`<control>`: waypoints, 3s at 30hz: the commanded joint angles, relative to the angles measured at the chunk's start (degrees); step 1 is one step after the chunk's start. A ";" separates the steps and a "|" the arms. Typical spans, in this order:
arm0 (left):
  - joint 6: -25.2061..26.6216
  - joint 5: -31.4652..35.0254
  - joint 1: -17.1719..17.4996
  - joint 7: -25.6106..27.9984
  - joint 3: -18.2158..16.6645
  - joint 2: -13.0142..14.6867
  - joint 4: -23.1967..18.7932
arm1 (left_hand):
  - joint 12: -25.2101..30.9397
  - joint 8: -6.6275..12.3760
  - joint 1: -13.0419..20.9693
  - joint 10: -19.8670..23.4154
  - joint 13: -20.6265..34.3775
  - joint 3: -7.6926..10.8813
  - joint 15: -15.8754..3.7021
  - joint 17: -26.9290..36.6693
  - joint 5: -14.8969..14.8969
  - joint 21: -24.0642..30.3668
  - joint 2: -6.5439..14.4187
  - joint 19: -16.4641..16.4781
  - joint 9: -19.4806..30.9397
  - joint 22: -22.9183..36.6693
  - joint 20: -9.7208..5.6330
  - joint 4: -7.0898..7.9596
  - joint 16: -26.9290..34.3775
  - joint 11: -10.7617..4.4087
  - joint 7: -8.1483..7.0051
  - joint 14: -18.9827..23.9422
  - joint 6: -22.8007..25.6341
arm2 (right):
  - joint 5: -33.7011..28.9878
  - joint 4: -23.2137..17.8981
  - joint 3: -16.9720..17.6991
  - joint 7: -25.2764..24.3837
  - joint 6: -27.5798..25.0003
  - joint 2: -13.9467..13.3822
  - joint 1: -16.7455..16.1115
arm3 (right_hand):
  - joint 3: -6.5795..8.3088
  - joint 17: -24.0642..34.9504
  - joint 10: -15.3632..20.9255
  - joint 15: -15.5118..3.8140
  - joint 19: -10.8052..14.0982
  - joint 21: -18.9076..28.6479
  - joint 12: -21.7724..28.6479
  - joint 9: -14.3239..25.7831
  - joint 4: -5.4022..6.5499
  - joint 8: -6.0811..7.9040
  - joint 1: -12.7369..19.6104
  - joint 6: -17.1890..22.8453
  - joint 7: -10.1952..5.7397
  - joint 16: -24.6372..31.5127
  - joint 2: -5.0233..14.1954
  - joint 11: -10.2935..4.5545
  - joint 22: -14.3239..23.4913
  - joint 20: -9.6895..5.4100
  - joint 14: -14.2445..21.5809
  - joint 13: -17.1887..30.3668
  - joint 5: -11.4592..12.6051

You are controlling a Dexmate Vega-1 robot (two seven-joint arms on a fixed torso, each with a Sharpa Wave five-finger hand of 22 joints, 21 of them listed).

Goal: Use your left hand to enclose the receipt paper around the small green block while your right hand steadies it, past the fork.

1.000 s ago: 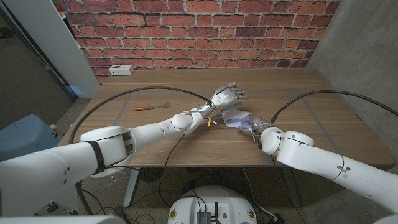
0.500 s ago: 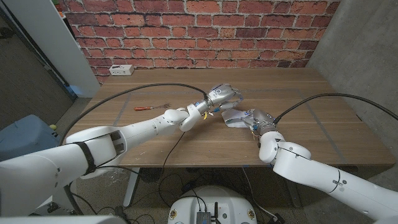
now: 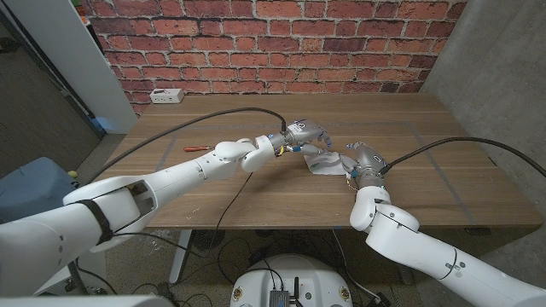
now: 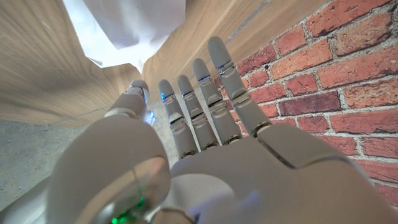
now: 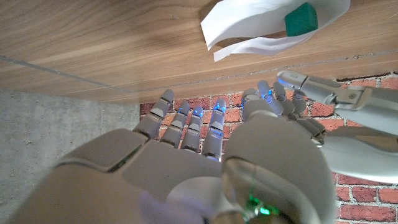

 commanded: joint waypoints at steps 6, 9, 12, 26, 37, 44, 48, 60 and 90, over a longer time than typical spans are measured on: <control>3.26 2.79 2.66 -15.58 -4.16 1.58 -8.48 | -0.40 -0.61 1.44 2.69 -0.90 0.82 -4.74 -1.33 -0.13 0.37 -1.20 3.45 0.04 0.03 -0.78 0.35 0.66 1.37 0.34 3.19 1.94 | -3.15 -0.94 4.70 -3.65 4.04 2.31 -6.01 | 0.12 0.25 0.71 -1.39 -0.03 -0.09 0.58 0.01 0.63 -0.03 -0.80 0.03 -0.25 0.40 0.26 0.14 0.18 -0.25 0.37 0.14 0.51; 3.97 3.78 2.49 -17.15 -4.05 1.12 -8.53 | -0.83 -1.05 1.59 2.52 -1.19 1.00 -4.71 -1.74 -0.11 -0.08 -1.53 2.95 0.03 -0.03 -0.46 0.39 0.41 0.96 0.15 3.16 1.59 | -3.44 -1.07 5.34 -3.83 4.82 2.43 -6.82 | 0.14 0.27 0.79 -1.47 -0.01 -0.08 0.62 0.01 0.64 -0.04 -0.84 -0.02 -0.23 0.44 0.26 0.14 0.18 -0.22 0.43 0.14 0.53; 4.60 4.68 2.30 -18.58 -3.84 0.71 -8.62 | -0.92 -1.68 1.65 3.58 -1.65 1.17 -4.64 -2.33 -0.10 -0.60 -2.02 2.64 0.02 -0.10 0.00 0.49 0.13 0.84 0.01 3.33 0.99 | -3.85 -1.19 5.63 -3.84 4.94 2.54 -7.33 | 0.16 0.29 0.82 -1.43 0.02 -0.08 0.64 0.01 0.64 -0.05 -0.90 -0.08 -0.26 0.51 0.26 -0.07 0.18 -0.23 0.51 0.14 0.54; 4.86 6.55 -0.23 -24.58 -1.46 -2.03 -5.95 | -4.89 -4.81 3.05 1.41 -4.61 3.68 -3.51 -4.34 0.46 -3.78 -0.60 1.54 0.07 -0.35 0.63 1.14 -3.11 1.54 0.71 -1.06 -2.23 | -5.58 -1.31 6.46 -3.34 6.06 2.49 -8.71 | 0.27 0.32 1.12 -1.48 -0.13 -0.16 0.79 0.02 0.52 -0.01 -0.99 -0.12 -0.31 0.69 0.17 -0.07 0.17 0.01 0.75 0.14 0.60; 4.62 8.23 -1.86 -26.90 0.74 -3.15 -4.19 | -6.66 -4.51 9.02 1.97 -6.22 4.25 -4.98 -4.08 0.35 -5.34 -2.02 2.43 0.14 -0.18 -1.85 -0.62 -2.81 0.99 2.18 -1.06 1.14 | -6.39 -1.67 6.69 -1.99 6.41 1.97 -9.03 | 0.30 0.33 1.68 -1.55 -0.22 -0.22 1.01 0.02 0.45 0.08 -1.14 0.02 -0.34 0.85 0.03 -0.04 0.17 0.20 1.00 0.13 0.59; 6.07 11.19 -1.86 -26.29 2.01 -3.13 -4.56 | -7.95 -5.20 11.47 0.26 -6.45 2.26 -5.47 -3.62 0.35 -6.13 -4.09 2.14 0.25 -0.07 -2.89 -0.43 -3.24 0.64 2.06 -3.97 0.62 | -6.65 -1.86 6.79 -1.13 6.67 1.61 -9.20 | 0.27 0.34 2.24 -1.52 -0.29 -0.27 1.20 0.02 0.43 0.09 -1.33 0.00 -0.37 1.07 -0.10 0.06 0.16 0.36 1.45 0.13 0.56; 6.56 12.50 -1.50 -23.62 2.32 -3.11 -4.14 | -7.06 -3.97 20.60 3.05 -5.55 1.91 -6.58 -1.88 0.26 -6.79 -1.16 1.61 0.62 0.24 -6.57 -0.18 -0.28 0.56 4.82 -1.27 5.87 | -6.78 -1.96 6.80 -0.64 6.65 1.43 -9.19 | 0.28 0.35 2.48 -1.53 -0.28 -0.27 1.28 0.02 0.44 0.12 -1.42 0.05 -0.45 1.14 -0.07 -0.08 0.16 0.34 1.55 0.13 0.55; 8.00 15.38 -0.55 -18.66 2.94 -2.15 -4.78 | -4.93 -3.78 30.60 4.71 0.23 -4.81 -6.69 2.20 -0.62 -3.25 -0.46 2.81 1.81 1.00 -8.66 2.40 3.88 0.25 9.23 0.70 14.39 | -7.15 -2.24 7.32 -0.15 7.73 0.95 -9.94 | 0.34 0.37 3.19 -1.75 -0.30 -0.31 1.50 0.02 0.39 0.21 -1.56 0.29 -0.47 1.33 -0.04 0.14 0.15 0.35 1.85 0.13 0.55; 5.17 12.72 3.05 -17.67 -3.38 2.13 -12.42 | -9.46 -5.45 5.69 -22.39 -1.10 -16.58 0.48 -1.57 3.32 -10.39 -3.70 -0.99 0.30 0.48 5.17 9.82 -3.48 -1.08 -6.45 -16.81 -29.99 | -10.27 -1.59 7.01 -0.24 8.94 1.78 -10.61 | 1.20 0.24 4.72 -2.62 0.48 -0.08 1.81 0.01 0.10 0.70 -1.46 2.06 -0.08 1.94 0.38 -0.13 0.13 0.16 3.45 0.15 0.71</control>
